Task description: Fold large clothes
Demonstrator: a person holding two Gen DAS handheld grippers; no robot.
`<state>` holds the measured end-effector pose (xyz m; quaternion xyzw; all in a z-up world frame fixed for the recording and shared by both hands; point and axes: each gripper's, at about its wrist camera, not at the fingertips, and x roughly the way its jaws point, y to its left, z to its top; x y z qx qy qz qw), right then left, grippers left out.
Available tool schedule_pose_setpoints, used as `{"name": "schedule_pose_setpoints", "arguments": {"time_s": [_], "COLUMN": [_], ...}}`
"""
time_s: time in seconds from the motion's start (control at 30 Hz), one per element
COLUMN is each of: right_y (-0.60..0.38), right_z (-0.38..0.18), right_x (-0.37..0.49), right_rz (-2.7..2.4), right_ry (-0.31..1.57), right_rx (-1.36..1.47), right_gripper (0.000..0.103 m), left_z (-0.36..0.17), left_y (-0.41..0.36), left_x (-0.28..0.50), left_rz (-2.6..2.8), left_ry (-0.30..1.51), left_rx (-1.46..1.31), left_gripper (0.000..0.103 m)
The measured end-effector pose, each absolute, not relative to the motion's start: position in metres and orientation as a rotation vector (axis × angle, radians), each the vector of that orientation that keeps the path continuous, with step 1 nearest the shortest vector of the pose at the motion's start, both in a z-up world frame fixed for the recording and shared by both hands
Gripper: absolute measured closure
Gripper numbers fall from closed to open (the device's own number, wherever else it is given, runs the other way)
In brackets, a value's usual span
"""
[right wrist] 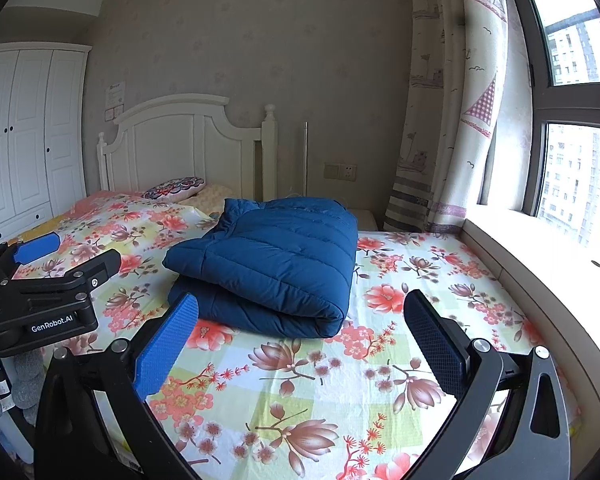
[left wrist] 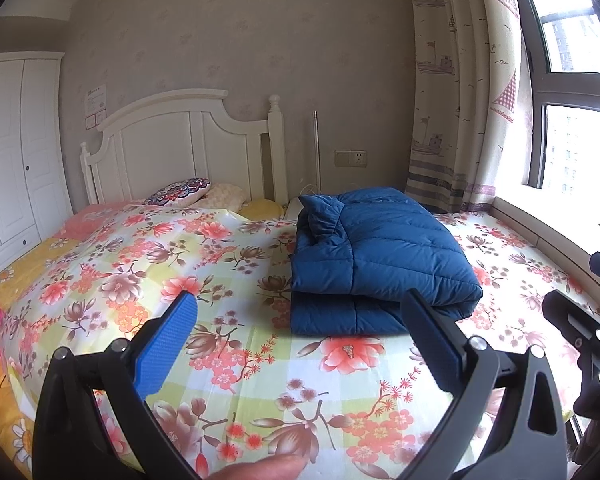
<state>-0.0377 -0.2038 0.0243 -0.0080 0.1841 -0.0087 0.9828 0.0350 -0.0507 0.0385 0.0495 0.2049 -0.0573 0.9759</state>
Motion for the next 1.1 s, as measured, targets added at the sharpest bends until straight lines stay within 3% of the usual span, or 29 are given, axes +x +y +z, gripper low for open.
{"name": "schedule_pose_setpoints", "arguments": {"time_s": [0.9, 1.1], "right_y": [-0.201, -0.238], "right_z": [0.003, -0.009], "right_x": [-0.016, 0.027], "right_rz": [-0.02, -0.057], "right_ry": [0.434, 0.5], "right_rx": [-0.025, -0.006], "right_gripper": [0.004, 0.004], "left_z": [0.022, -0.002], "left_y": [-0.056, -0.035], "left_x": [0.048, 0.119], "left_rz": [-0.173, -0.188], "left_ry": [0.44, 0.611], "left_rx": [0.069, 0.105], "left_gripper": [0.002, 0.002]}}
